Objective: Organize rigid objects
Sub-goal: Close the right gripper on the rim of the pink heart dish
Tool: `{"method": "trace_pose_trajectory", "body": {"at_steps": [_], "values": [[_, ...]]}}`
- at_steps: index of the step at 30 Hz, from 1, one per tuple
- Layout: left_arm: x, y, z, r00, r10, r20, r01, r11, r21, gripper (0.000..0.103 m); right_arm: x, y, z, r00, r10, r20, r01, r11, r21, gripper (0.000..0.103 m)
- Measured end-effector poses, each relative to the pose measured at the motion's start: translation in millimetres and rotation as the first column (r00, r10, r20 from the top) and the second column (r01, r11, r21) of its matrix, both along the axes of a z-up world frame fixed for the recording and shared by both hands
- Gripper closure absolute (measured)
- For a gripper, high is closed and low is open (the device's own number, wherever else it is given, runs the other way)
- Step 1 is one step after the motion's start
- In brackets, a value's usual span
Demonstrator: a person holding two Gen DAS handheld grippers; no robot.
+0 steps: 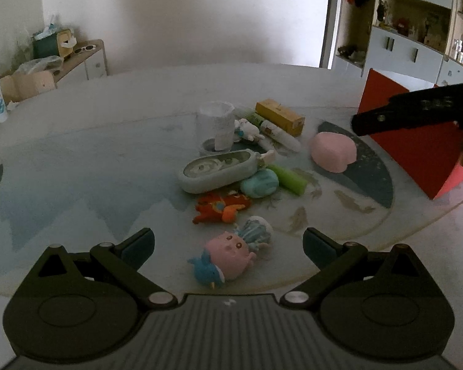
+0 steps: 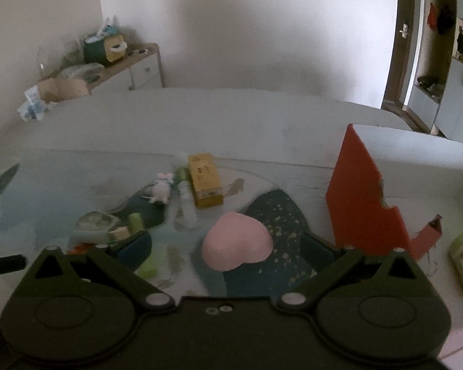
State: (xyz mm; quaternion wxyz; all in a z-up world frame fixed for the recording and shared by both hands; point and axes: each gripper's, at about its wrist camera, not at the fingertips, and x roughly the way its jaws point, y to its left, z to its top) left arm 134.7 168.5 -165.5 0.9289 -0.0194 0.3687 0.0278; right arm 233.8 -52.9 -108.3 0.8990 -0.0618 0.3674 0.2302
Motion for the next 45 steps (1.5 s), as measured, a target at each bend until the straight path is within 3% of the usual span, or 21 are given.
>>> {"method": "trace_pose_trajectory", "body": {"at_steps": [8, 18, 23, 28, 34, 37, 45], "values": [[6, 2, -9, 1.0, -0.006, -0.018, 0.005, 1.0, -0.017, 0.0, 27, 8, -31, 0.999, -0.001, -0.049, -0.002, 0.998, -0.066, 0.003], [10, 5, -17, 0.999, 0.005, -0.04, -0.006, 0.999, -0.04, 0.001, 37, 13, -42, 0.997, 0.014, -0.073, -0.021, 0.996, -0.091, 0.006], [12, 4, -18, 0.998, -0.006, -0.058, 0.004, 0.999, -0.042, 0.027, 40, 15, -46, 0.997, 0.02, -0.081, -0.028, 0.995, -0.093, 0.008], [11, 3, -18, 0.998, -0.015, -0.06, 0.013, 0.999, -0.034, 0.04, 42, 14, -49, 0.996, 0.018, -0.09, -0.027, 0.995, -0.096, 0.012], [11, 2, -18, 0.998, -0.019, -0.062, 0.017, 0.999, -0.03, 0.041, 43, 15, -52, 0.995, 0.02, -0.093, -0.03, 0.994, -0.104, 0.018], [11, 2, -18, 0.998, -0.017, -0.065, 0.015, 0.999, -0.034, 0.041, 43, 16, -52, 0.996, 0.04, -0.086, -0.049, 0.994, -0.099, 0.029], [10, 1, -18, 0.998, -0.015, -0.069, 0.012, 0.999, -0.041, 0.042, 37, 13, -48, 0.996, 0.043, -0.073, -0.05, 0.994, -0.098, 0.03]]}}
